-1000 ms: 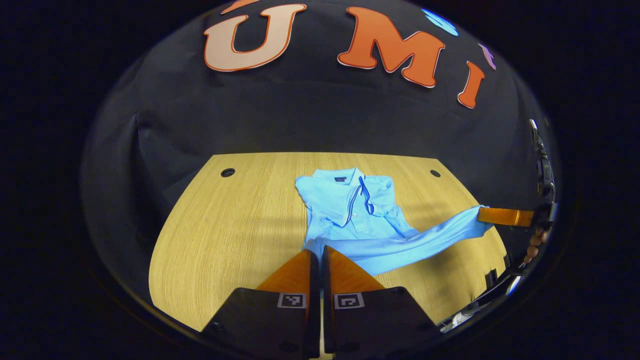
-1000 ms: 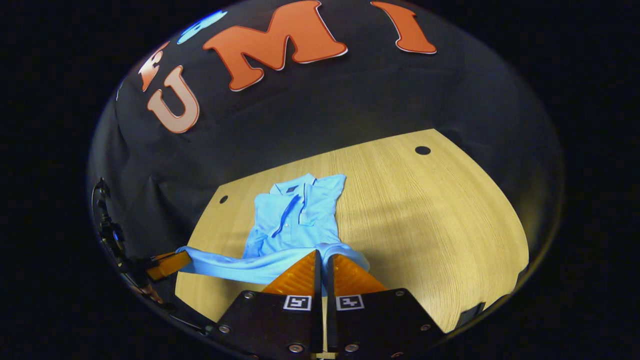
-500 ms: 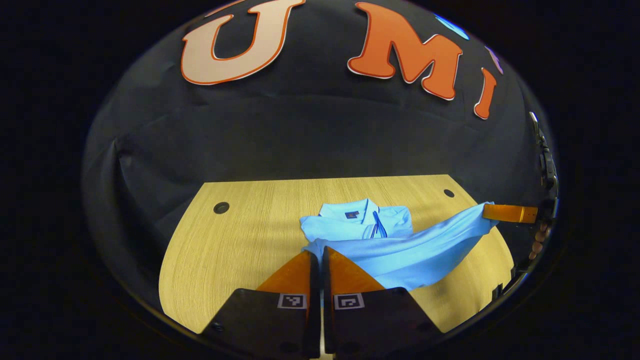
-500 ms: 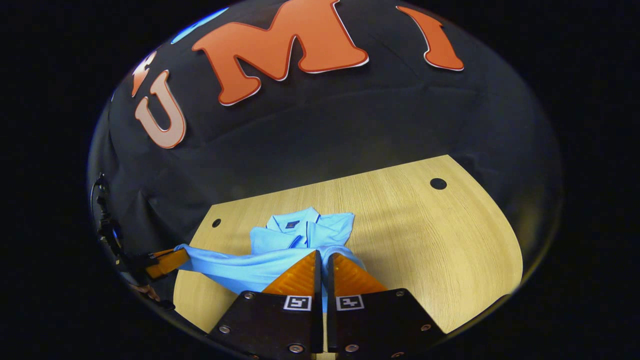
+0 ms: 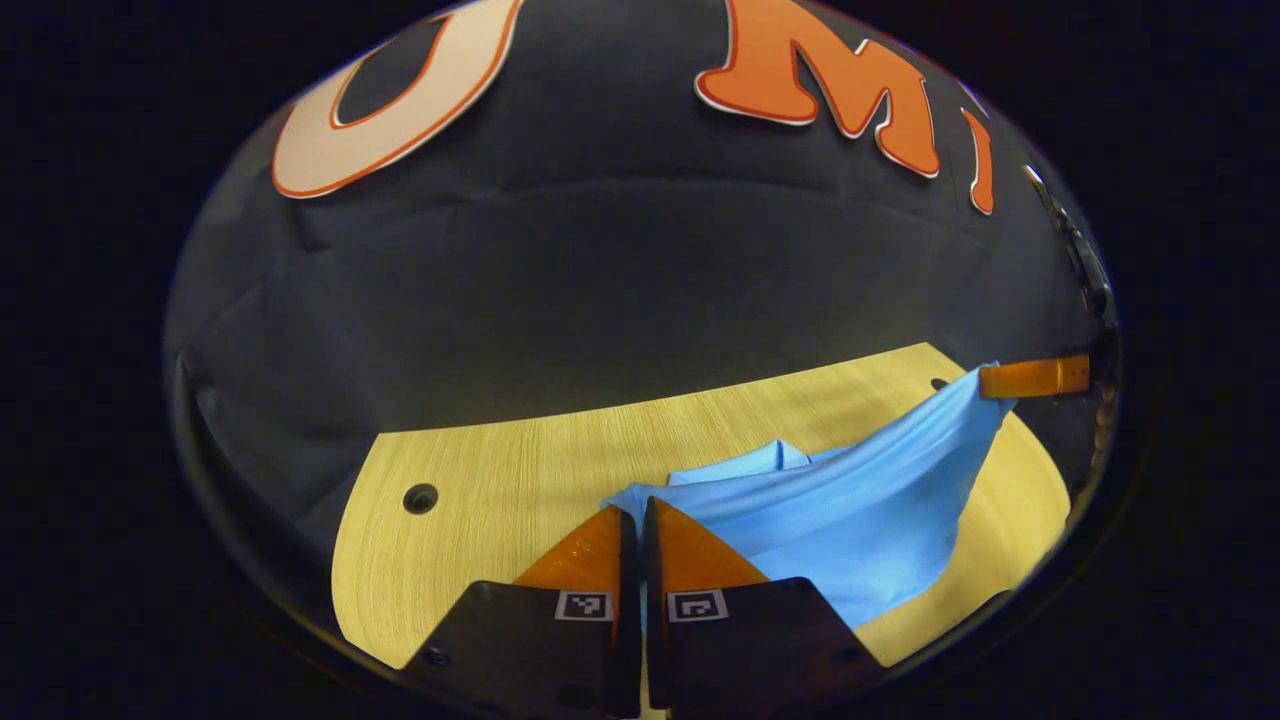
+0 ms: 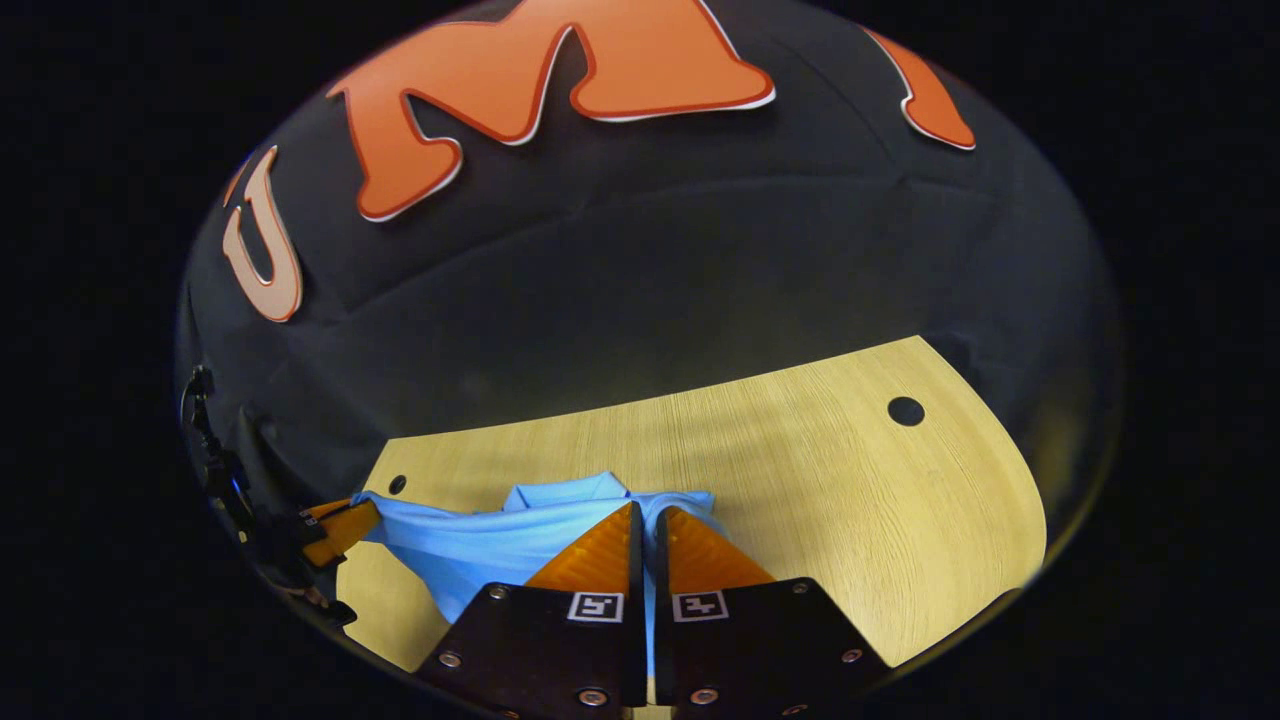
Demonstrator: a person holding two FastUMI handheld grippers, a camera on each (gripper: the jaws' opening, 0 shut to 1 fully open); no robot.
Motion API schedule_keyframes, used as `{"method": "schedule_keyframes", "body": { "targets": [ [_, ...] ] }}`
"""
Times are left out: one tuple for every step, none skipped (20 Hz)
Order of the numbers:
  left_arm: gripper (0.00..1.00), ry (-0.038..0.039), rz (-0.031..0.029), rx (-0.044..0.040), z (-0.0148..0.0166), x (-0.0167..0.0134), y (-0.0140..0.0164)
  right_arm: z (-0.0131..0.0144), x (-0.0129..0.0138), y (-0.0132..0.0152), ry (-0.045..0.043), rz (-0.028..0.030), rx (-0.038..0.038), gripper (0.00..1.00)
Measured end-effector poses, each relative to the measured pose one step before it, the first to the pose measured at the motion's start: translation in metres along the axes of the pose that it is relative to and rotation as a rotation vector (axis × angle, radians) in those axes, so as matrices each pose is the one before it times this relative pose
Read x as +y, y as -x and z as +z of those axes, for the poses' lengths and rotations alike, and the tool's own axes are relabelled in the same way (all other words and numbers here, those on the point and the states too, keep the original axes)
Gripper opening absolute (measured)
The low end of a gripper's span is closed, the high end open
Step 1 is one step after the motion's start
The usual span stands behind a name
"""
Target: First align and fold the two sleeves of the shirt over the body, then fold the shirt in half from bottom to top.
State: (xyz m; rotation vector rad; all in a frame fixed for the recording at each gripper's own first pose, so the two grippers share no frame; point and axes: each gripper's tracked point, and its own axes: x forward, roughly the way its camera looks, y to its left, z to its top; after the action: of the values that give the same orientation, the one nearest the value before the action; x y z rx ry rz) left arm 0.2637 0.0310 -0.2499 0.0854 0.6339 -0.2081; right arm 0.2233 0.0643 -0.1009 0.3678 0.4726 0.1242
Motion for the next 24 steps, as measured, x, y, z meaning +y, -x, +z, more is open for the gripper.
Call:
{"method": "schedule_keyframes", "body": {
  "targets": [
    [0.06,-0.00757,0.00805,0.00151,-0.00263,0.00054,-0.01194,0.00036,-0.00124,-0.01211,-0.00478,-0.00395,0.00614,0.03],
    [0.06,-0.00318,0.00478,0.00421,-0.00327,0.00047,-0.01122,-0.00148,-0.00038,-0.01065,-0.01220,-0.00008,0.00773,0.04],
    [0.06,-0.00434,0.00159,0.01009,-0.00381,-0.00023,-0.00833,-0.00238,0.00119,-0.00922,-0.01606,0.00635,0.01248,0.03],
    [0.07,-0.00690,0.00113,0.01003,-0.00567,0.00008,-0.00861,-0.00565,-0.00064,-0.01069,-0.02592,0.00711,0.02675,0.04],
    [0.09,-0.00498,0.00280,0.00783,-0.00434,-0.00060,-0.00634,-0.00740,-0.00524,-0.00790,-0.02522,-0.01591,0.03532,0.11],
    [0.16,-0.00477,0.00504,0.00844,-0.00478,0.00053,-0.00321,-0.00758,-0.00405,-0.00656,-0.01820,-0.02077,0.02831,0.15],
    [0.23,-0.00285,0.01234,0.00736,-0.00164,0.00162,-0.00279,-0.00135,-0.00192,-0.00236,0.00763,-0.00768,0.00520,0.28],
    [0.42,0.00351,0.00598,0.00381,-0.00008,0.00049,0.00150,0.00102,-0.00108,0.00195,0.01369,-0.00330,-0.00993,0.42],
    [0.40,0.01168,-0.00356,-0.00205,0.00114,-0.00092,0.00271,0.00324,0.00096,0.00273,0.01543,0.00206,-0.01569,0.56],
    [0.63,0.01782,-0.00801,-0.00299,0.00017,-0.00158,0.00812,0.00228,0.00176,0.00445,0.01435,0.00250,-0.01423,0.63],
    [0.76,0.01529,0.00405,-0.00330,0.00111,0.00117,0.00634,0.00054,0.00027,0.00705,0.01134,-0.00212,-0.00856,0.74],
    [0.89,0.01491,0.00112,-0.00546,0.00138,0.00058,0.00878,0.00082,-0.00055,0.00633,0.01011,-0.00456,-0.00702,0.77],
    [0.93,0.01216,0.01243,-0.01043,0.00415,0.00228,0.01105,0.00158,-0.00140,0.00827,0.00952,-0.00253,-0.01092,0.84],
    [0.98,0.01419,0.00778,-0.01223,0.00358,0.00144,0.01237,0.00177,0.00104,0.00930,0.00898,0.00214,-0.01327,0.86],
    [1.00,0.01322,0.01027,-0.01107,0.00537,0.00082,0.01317,0.00219,0.00044,0.01042,0.00790,0.00597,-0.01423,0.90],
    [1.00,0.01283,0.01266,-0.00543,0.00287,0.00181,0.01244,0.00283,-0.00153,0.01039,0.01047,0.00715,-0.01758,0.91],
    [0.98,0.01800,-0.00067,-0.01187,0.00407,-0.00012,0.01208,0.00203,-0.00263,0.01139,0.01864,0.00023,-0.02014,0.94],
    [1.00,0.02023,-0.00240,-0.01658,0.00336,-0.00158,0.01370,0.00137,-0.00201,0.01437,0.02948,-0.00357,-0.02022,0.95],
    [0.97,0.01784,0.00784,-0.01457,0.00318,-0.00010,0.01475,0.00199,-0.00426,0.01515,0.03146,-0.00509,-0.02078,0.95],
    [0.98,0.01208,0.01173,-0.01187,0.00184,0.00079,0.01693,0.00132,-0.00362,0.01478,0.02605,-0.00041,-0.01980,0.96],
    [0.98,0.00613,0.01376,-0.01248,0.00181,-0.00016,0.01552,0.00160,-0.00237,0.01341,0.02090,0.00488,-0.01832,0.96],
    [0.98,0.00247,0.00964,-0.01999,0.00248,-0.00253,0.01620,0.00071,0.00030,0.01461,0.01553,0.00646,-0.01614,0.96],
    [1.00,-0.00139,0.00542,-0.02382,0.00421,-0.00419,0.01725,-0.00207,-0.00195,0.01476,0.00526,0.01026,-0.00772,0.96],
    [1.00,-0.00015,0.00258,-0.03115,0.00378,-0.00363,0.02014,-0.00355,0.00003,0.01459,-0.00382,0.01362,-0.01259,0.96]
  ]
}}
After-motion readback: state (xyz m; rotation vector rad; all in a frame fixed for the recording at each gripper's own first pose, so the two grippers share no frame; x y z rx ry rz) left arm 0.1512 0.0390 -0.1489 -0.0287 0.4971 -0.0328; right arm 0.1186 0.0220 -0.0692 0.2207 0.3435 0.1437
